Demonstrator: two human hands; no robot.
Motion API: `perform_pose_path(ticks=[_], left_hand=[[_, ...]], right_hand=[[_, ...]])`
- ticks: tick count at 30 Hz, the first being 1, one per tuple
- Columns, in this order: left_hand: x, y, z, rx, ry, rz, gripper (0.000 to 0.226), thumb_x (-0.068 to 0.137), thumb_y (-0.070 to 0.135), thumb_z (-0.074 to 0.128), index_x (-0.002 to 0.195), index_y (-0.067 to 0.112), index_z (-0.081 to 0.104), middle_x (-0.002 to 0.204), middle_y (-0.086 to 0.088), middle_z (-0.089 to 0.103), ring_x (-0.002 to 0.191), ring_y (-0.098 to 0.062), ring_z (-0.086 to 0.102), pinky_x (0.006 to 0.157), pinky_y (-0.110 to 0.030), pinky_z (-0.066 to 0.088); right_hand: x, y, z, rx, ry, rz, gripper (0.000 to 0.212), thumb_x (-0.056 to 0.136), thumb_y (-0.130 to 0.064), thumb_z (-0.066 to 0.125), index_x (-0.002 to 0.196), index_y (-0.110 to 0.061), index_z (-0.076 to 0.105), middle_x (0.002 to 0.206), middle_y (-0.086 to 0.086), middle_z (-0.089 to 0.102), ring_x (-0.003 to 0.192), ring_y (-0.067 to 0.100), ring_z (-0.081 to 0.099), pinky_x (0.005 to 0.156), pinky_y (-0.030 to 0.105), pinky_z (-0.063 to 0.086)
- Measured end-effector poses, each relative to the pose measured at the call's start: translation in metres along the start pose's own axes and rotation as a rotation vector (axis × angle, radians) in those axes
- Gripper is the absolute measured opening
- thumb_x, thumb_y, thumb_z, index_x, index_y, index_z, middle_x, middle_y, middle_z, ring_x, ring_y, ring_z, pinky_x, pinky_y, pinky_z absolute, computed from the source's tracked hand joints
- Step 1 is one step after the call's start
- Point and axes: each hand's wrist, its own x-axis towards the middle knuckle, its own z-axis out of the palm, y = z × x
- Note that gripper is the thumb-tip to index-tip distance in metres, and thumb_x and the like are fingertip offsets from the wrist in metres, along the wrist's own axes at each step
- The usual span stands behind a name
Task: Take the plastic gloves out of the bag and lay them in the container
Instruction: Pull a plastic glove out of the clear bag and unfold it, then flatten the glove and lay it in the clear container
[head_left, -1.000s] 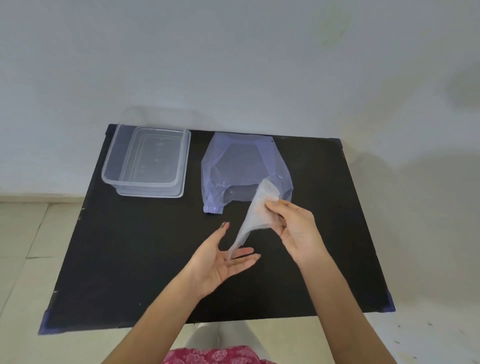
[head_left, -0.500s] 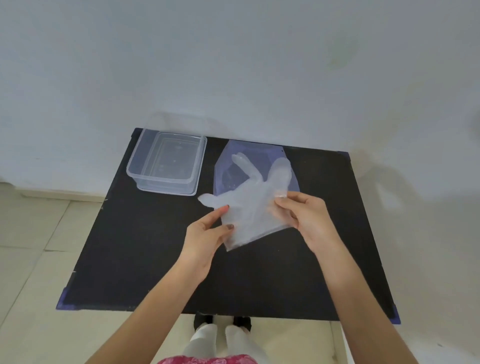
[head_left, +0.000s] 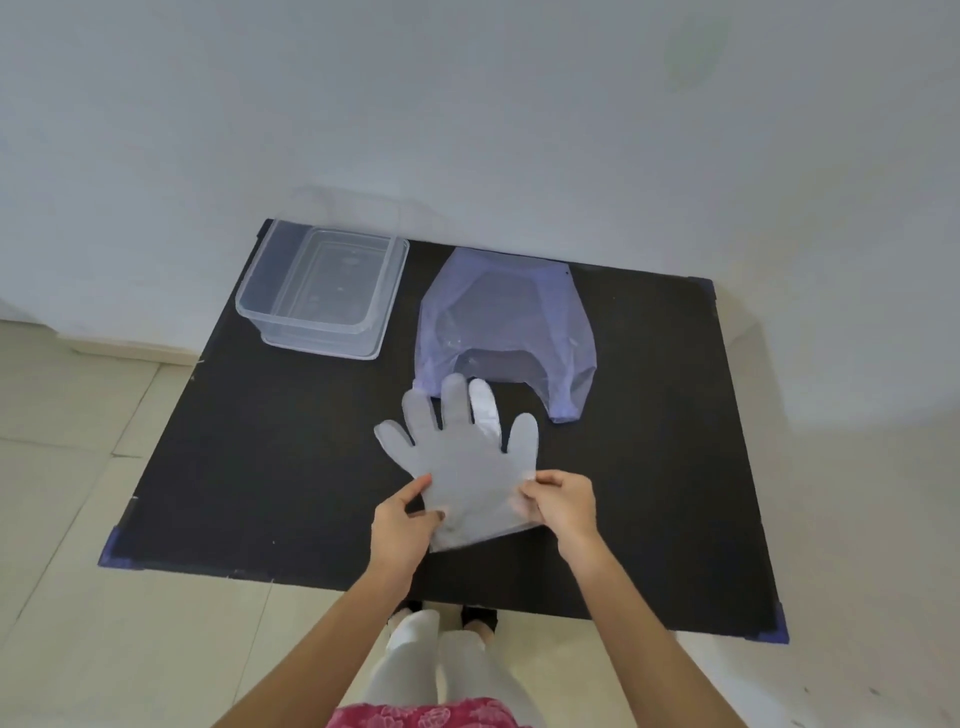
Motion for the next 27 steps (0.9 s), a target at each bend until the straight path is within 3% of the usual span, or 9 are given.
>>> perform_pose_path(ticks=[2, 4, 9, 12, 15, 17, 19, 22, 27], left_hand=[[0.003, -0.008, 0.004, 0.034, -0.004, -0.017, 0.057, 0.087, -0.002, 0.063, 0.138, 0.020, 0.051, 0.096, 0.013, 0.059, 0.081, -0.006, 0.059, 0.070, -0.017, 0.048], [0.001, -0.016, 0.004, 0.088, -0.005, -0.015, 0.057, 0.087, 0.000, 0.063, 0.139, 0.021, 0.050, 0.091, 0.014, 0.060, 0.086, -0.009, 0.062, 0.078, -0.022, 0.051], [-0.005, -0.028, 0.005, 0.129, 0.017, 0.029, 0.048, 0.090, 0.011, 0.063, 0.135, 0.021, 0.052, 0.105, 0.007, 0.065, 0.094, -0.012, 0.065, 0.077, -0.022, 0.049], [-0.005, -0.029, 0.002, 0.086, 0.072, 0.046, 0.034, 0.093, 0.015, 0.060, 0.126, 0.023, 0.059, 0.108, 0.006, 0.067, 0.091, -0.007, 0.064, 0.082, -0.026, 0.052], [-0.008, -0.041, -0.001, -0.052, 0.102, -0.032, 0.024, 0.093, 0.005, 0.057, 0.115, 0.014, 0.062, 0.104, 0.002, 0.066, 0.089, -0.009, 0.066, 0.075, -0.022, 0.055], [-0.007, -0.047, -0.006, -0.086, 0.130, -0.063, 0.023, 0.093, 0.000, 0.057, 0.113, 0.009, 0.063, 0.108, -0.005, 0.065, 0.093, -0.016, 0.067, 0.075, -0.024, 0.057], [-0.006, -0.049, -0.009, -0.106, 0.155, -0.084, 0.020, 0.093, 0.000, 0.056, 0.109, 0.008, 0.063, 0.107, -0.010, 0.066, 0.094, -0.022, 0.068, 0.080, -0.032, 0.058], [-0.008, -0.054, -0.008, -0.128, 0.175, -0.115, 0.015, 0.093, 0.000, 0.056, 0.105, 0.006, 0.064, 0.100, -0.014, 0.068, 0.090, -0.025, 0.069, 0.082, -0.037, 0.059], [-0.013, -0.054, 0.001, -0.100, 0.150, -0.143, 0.011, 0.092, 0.002, 0.059, 0.100, 0.005, 0.065, 0.091, -0.012, 0.070, 0.085, -0.023, 0.070, 0.067, -0.024, 0.057]], right_hand=[[0.001, 0.006, 0.001, -0.051, 0.006, -0.013, 0.025, 0.083, -0.006, 0.070, 0.069, -0.026, 0.065, 0.083, 0.001, 0.070, 0.083, 0.018, 0.068, 0.077, 0.033, 0.059], [-0.002, 0.015, 0.002, -0.080, 0.010, -0.020, 0.028, 0.083, -0.006, 0.068, 0.066, -0.027, 0.064, 0.080, 0.001, 0.070, 0.082, 0.018, 0.067, 0.074, 0.031, 0.057], [-0.001, 0.028, -0.002, -0.141, 0.012, -0.054, 0.013, 0.082, -0.007, 0.067, 0.080, -0.019, 0.072, 0.075, -0.002, 0.069, 0.067, 0.009, 0.063, 0.060, 0.022, 0.051], [0.002, 0.027, -0.008, -0.182, -0.002, -0.137, 0.019, 0.086, -0.009, 0.066, 0.102, -0.014, 0.073, 0.093, 0.001, 0.074, 0.082, 0.012, 0.068, 0.072, 0.025, 0.055], [0.002, 0.037, -0.014, -0.307, -0.002, -0.252, 0.025, 0.090, -0.011, 0.064, 0.114, -0.015, 0.068, 0.109, 0.001, 0.070, 0.099, 0.014, 0.066, 0.080, 0.021, 0.052], [-0.001, 0.045, -0.015, -0.477, 0.048, -0.404, 0.031, 0.091, -0.014, 0.063, 0.122, -0.016, 0.063, 0.122, 0.000, 0.064, 0.114, 0.016, 0.060, 0.097, 0.028, 0.050], [-0.004, 0.052, -0.015, -0.681, 0.096, -0.611, 0.037, 0.093, -0.017, 0.061, 0.129, -0.017, 0.059, 0.135, -0.002, 0.057, 0.128, 0.015, 0.051, 0.109, 0.030, 0.040], [-0.009, 0.062, -0.009, -0.770, -0.055, -0.783, 0.039, 0.094, -0.017, 0.058, 0.133, -0.019, 0.057, 0.142, -0.004, 0.053, 0.136, 0.010, 0.043, 0.111, 0.023, 0.030], [-0.007, 0.075, 0.004, -0.917, -0.267, -0.780, 0.056, 0.093, -0.033, 0.061, 0.145, -0.023, 0.044, 0.156, -0.007, 0.037, 0.146, 0.008, 0.025, 0.118, 0.027, 0.025]])
